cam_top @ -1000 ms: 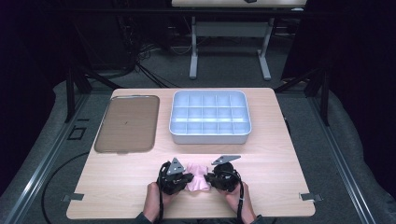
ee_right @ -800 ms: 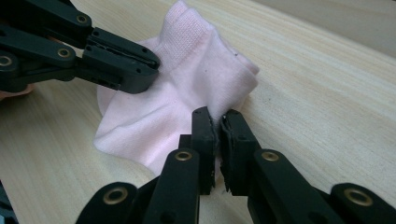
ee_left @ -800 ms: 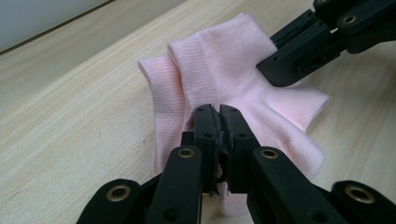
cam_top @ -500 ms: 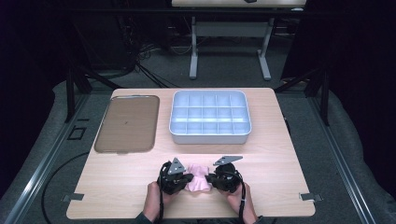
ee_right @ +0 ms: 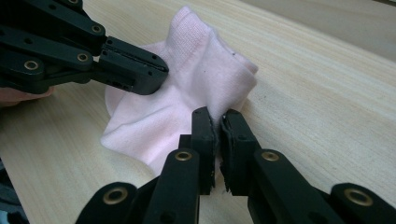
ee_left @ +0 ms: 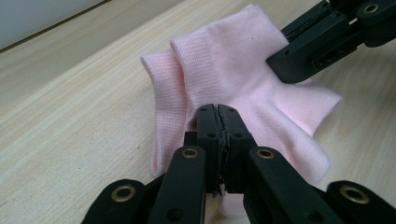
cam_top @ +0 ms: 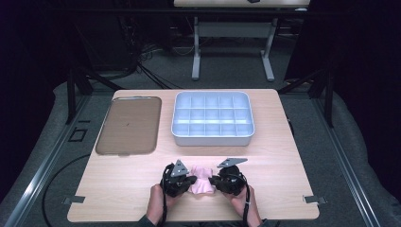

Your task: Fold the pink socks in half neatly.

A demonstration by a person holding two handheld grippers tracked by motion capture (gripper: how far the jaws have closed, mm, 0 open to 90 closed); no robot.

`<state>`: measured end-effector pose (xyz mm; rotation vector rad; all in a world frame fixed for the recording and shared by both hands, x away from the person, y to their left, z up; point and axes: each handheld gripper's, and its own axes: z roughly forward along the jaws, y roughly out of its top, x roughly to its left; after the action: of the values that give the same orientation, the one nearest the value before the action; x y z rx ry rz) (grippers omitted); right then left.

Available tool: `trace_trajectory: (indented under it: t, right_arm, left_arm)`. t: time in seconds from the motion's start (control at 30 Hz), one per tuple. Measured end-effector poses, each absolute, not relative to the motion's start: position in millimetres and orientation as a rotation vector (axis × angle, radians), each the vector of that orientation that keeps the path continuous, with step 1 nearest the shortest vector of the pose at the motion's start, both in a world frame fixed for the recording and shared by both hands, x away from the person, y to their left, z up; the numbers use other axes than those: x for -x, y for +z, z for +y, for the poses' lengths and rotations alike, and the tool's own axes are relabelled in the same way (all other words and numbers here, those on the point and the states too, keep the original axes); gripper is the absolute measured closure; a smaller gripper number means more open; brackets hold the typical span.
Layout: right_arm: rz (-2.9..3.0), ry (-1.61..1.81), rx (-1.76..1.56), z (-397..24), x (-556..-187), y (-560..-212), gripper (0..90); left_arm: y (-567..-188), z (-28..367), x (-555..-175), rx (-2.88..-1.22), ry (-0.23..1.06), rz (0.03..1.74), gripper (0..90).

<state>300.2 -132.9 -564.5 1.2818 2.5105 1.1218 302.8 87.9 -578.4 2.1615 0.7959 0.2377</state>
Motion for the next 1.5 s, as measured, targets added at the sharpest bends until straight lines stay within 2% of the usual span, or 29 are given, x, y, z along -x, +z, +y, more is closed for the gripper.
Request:
trace_trajectory:
  t: [0.5,1.1,1.33,1.5]
  right_arm:
    - [2.496,1.168,-1.287,-141,-295,-553,84.8]
    - [2.515,1.258,-1.229,-127,-303,-545,85.0]
    - [2.564,1.263,-1.262,-142,-302,-544,85.0]
    - [2.524,1.226,-1.296,-149,-299,-542,85.0]
  left_arm:
    - [-581,79,-305,-2.136,0.212,0.798,89.1]
    - [-584,77,-309,-2.094,0.151,0.804,89.5]
    - [-579,84,-309,-2.061,0.12,0.807,83.7]
    - [-570,93,-303,-2.045,0.15,0.804,82.7]
